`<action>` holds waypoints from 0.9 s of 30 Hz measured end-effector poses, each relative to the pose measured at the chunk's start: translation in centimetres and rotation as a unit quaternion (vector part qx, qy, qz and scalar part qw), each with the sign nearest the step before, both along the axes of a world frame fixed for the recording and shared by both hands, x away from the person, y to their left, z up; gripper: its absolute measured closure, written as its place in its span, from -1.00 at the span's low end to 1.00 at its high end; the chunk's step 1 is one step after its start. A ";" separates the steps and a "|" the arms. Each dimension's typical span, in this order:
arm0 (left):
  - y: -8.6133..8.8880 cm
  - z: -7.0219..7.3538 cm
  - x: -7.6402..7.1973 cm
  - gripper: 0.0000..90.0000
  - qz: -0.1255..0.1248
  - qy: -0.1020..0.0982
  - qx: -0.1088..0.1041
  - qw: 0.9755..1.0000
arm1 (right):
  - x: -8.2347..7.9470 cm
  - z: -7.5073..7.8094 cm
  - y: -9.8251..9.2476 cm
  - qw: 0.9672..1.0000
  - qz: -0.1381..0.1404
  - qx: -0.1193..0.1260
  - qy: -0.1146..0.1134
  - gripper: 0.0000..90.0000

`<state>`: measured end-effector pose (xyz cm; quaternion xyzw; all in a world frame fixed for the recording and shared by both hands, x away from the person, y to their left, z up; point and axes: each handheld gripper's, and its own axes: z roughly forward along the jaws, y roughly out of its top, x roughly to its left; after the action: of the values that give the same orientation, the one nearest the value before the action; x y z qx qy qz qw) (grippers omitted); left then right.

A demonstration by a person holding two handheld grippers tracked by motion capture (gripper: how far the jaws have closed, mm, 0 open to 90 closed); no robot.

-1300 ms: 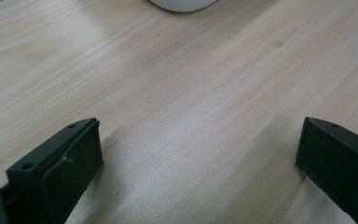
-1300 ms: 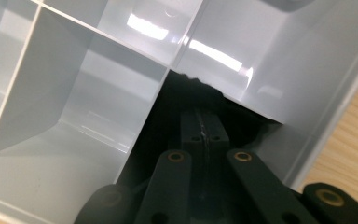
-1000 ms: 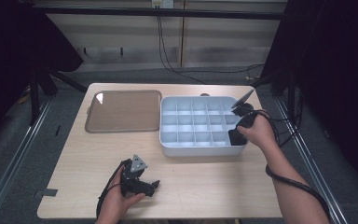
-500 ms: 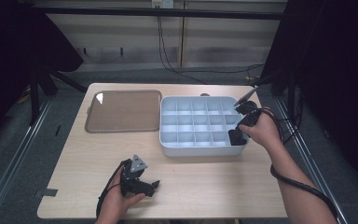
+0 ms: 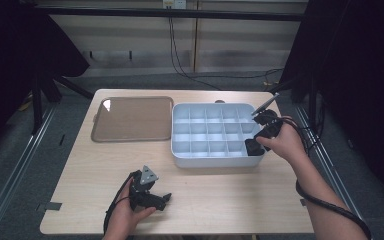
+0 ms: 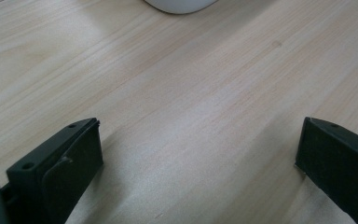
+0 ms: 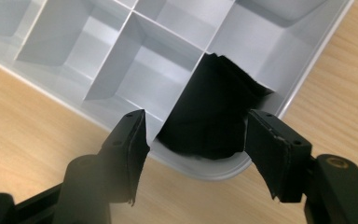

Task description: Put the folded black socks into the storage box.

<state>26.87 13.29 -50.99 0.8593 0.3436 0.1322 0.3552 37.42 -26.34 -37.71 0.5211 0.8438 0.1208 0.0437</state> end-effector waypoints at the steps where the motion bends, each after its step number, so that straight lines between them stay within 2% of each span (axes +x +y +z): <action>1: 0.0 0.0 0.0 -1.00 0.000 0.000 0.000 1.000 | -0.1 0.1 0.0 1.000 0.002 -0.001 0.001 -0.18; 11: 0.0 0.0 0.0 -1.00 -0.001 0.000 -0.001 1.000 | -0.9 1.1 0.3 1.000 0.011 0.007 0.003 -0.33; 18: 0.0 0.0 0.0 -1.00 0.000 0.000 0.000 1.000 | -1.9 1.4 0.4 1.000 0.022 0.010 -0.010 -0.39; 27: 0.0 0.0 0.0 -1.00 -0.001 0.000 -0.001 1.000 | -3.0 1.6 0.5 0.999 0.038 0.017 -0.017 -0.42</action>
<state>26.88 13.30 -51.00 0.8593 0.3427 0.1312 0.3562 34.38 -25.86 -36.10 0.4875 0.8598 0.1450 0.0444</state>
